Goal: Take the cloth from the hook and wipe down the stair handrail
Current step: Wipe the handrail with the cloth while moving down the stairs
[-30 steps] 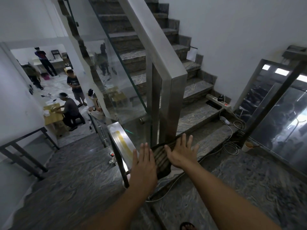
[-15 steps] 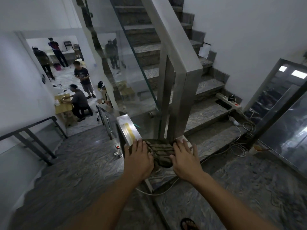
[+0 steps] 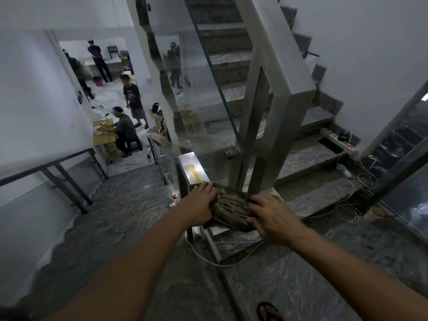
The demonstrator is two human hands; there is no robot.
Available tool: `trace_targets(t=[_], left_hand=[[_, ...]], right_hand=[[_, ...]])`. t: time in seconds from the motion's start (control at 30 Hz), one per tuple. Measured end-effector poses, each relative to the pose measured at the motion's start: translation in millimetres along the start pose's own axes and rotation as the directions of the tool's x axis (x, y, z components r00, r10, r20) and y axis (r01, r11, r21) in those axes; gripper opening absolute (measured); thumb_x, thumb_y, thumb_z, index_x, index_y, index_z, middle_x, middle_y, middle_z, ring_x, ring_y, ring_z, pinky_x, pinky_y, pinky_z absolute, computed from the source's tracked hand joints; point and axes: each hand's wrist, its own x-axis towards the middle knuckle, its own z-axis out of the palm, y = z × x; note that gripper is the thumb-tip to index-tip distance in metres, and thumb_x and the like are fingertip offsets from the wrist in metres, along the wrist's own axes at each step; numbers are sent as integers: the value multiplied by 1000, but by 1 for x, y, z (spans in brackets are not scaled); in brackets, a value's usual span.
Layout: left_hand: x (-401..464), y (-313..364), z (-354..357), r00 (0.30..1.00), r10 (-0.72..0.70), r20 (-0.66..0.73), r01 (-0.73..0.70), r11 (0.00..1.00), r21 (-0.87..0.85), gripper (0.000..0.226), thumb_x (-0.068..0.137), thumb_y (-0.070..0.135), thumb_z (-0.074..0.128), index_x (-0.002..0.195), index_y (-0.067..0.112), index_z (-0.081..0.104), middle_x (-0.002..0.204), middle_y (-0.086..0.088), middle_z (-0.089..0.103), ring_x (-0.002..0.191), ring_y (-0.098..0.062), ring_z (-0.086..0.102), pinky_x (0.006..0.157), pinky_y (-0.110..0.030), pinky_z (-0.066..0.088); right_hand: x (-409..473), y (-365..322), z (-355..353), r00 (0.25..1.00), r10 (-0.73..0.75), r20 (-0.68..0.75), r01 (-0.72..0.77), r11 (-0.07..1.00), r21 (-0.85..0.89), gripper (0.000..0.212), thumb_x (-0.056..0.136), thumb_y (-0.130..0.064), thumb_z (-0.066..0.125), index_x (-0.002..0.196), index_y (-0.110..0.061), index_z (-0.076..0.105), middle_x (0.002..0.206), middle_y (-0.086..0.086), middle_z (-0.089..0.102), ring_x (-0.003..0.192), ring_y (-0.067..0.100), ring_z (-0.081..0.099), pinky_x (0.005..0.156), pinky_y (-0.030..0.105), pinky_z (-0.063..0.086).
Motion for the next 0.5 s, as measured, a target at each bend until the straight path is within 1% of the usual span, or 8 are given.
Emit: trace_targets(t=[0.07, 0.1, 0.2, 0.27, 0.37, 0.4, 0.43, 0.5], left_hand=[[-1, 11, 2, 988, -72, -137, 78, 996, 39, 61, 90, 19, 51, 145, 4, 28, 157, -17, 19, 145, -32, 15, 117, -42, 18], [-2, 20, 8, 975, -131, -178, 137, 990, 23, 61, 91, 23, 50, 144, 2, 29, 156, -19, 21, 144, -33, 18, 116, -43, 19], [-3, 38, 29, 957, -245, -156, 240, 970, -50, 72, 93, 26, 48, 148, -3, 11, 158, -24, 4, 147, -36, 2, 119, -45, 5], [0, 29, 36, 960, -236, -150, 235, 972, -28, 76, 94, 27, 44, 148, -4, 0, 157, -26, -8, 146, -37, -10, 119, -45, -3], [5, 3, 33, 977, -162, -141, 160, 987, -21, 69, 99, 30, 33, 148, -1, -3, 157, -22, -14, 146, -33, -15, 117, -42, -8], [8, -5, 30, 982, -131, -139, 130, 991, -15, 65, 99, 29, 30, 149, 0, -2, 158, -20, -12, 146, -31, -14, 118, -41, -7], [11, -13, 26, 986, -99, -132, 99, 995, -2, 64, 99, 27, 29, 149, 1, -1, 159, -20, -11, 147, -30, -13, 118, -40, -7], [18, -26, 18, 993, -46, -108, 49, 999, 20, 63, 98, 24, 31, 149, 2, 0, 160, -17, -9, 147, -28, -12, 118, -38, -8]], right_hand=[[4, -1, -3, 998, -60, 3, 60, 998, 29, 53, 85, -33, 59, 132, -10, 52, 145, 12, 45, 134, 27, 40, 113, 38, 32], [6, -1, -1, 994, -104, 22, 102, 993, 56, 56, 88, -31, 57, 139, -12, 44, 152, 9, 35, 140, 25, 31, 115, 35, 23], [5, 1, 6, 978, -160, 138, 145, 983, 114, 57, 96, -37, 32, 150, -23, 18, 158, -5, 8, 146, 14, 1, 117, 31, 4], [2, 0, 11, 977, -142, 157, 124, 985, 124, 59, 94, -42, 23, 150, -27, 9, 158, -7, 0, 146, 13, -6, 118, 31, -3], [-5, -18, 20, 982, -107, 155, 92, 991, 102, 58, 96, -46, 18, 150, -30, 4, 158, -7, -5, 146, 13, -11, 117, 30, -13], [-6, -28, 23, 987, -92, 133, 78, 991, 107, 58, 96, -47, 18, 150, -30, 7, 159, -6, -1, 147, 16, -8, 117, 32, -10], [-5, -39, 25, 991, -76, 109, 64, 992, 107, 58, 97, -49, 19, 151, -28, 12, 160, -4, 5, 148, 19, -2, 118, 37, -3], [1, -55, 22, 996, -57, 73, 49, 994, 94, 58, 97, -49, 23, 148, -23, 27, 158, 2, 25, 144, 24, 15, 115, 45, 19]])
